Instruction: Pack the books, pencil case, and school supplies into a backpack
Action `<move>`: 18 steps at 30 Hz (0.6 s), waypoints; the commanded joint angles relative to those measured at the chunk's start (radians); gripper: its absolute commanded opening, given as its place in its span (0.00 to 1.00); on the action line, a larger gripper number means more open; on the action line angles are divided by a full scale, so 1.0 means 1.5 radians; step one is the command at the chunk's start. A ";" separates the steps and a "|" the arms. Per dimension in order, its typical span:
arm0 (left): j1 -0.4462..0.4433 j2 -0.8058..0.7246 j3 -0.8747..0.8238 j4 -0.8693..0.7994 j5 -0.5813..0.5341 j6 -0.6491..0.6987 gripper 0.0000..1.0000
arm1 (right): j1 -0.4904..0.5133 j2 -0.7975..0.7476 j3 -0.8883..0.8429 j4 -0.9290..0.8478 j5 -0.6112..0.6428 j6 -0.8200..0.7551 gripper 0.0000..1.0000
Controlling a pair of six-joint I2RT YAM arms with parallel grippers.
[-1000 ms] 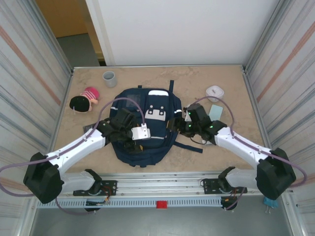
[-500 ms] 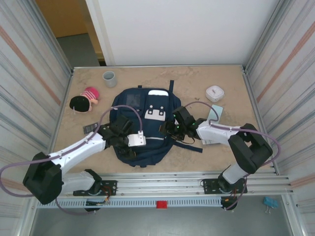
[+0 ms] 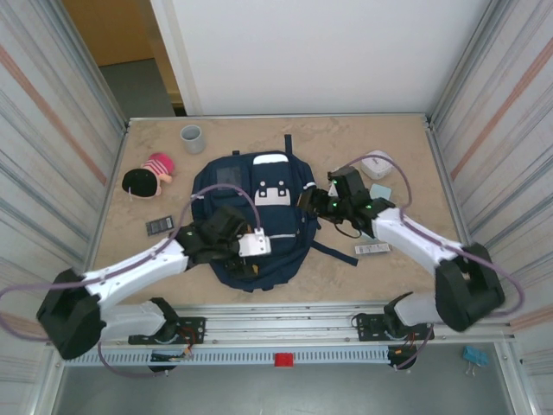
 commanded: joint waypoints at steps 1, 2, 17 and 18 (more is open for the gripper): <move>0.054 -0.075 0.037 -0.015 0.085 -0.024 0.92 | -0.012 -0.095 -0.045 -0.053 0.021 -0.061 0.66; 0.058 -0.082 0.038 -0.012 0.082 -0.024 0.92 | -0.013 -0.118 -0.061 -0.056 0.026 -0.063 0.66; 0.029 0.174 0.077 0.081 0.008 0.016 0.94 | -0.005 -0.247 -0.200 -0.020 0.007 0.018 0.67; 0.027 0.187 0.074 0.094 0.001 0.015 0.94 | -0.005 -0.246 -0.203 -0.017 0.005 0.019 0.67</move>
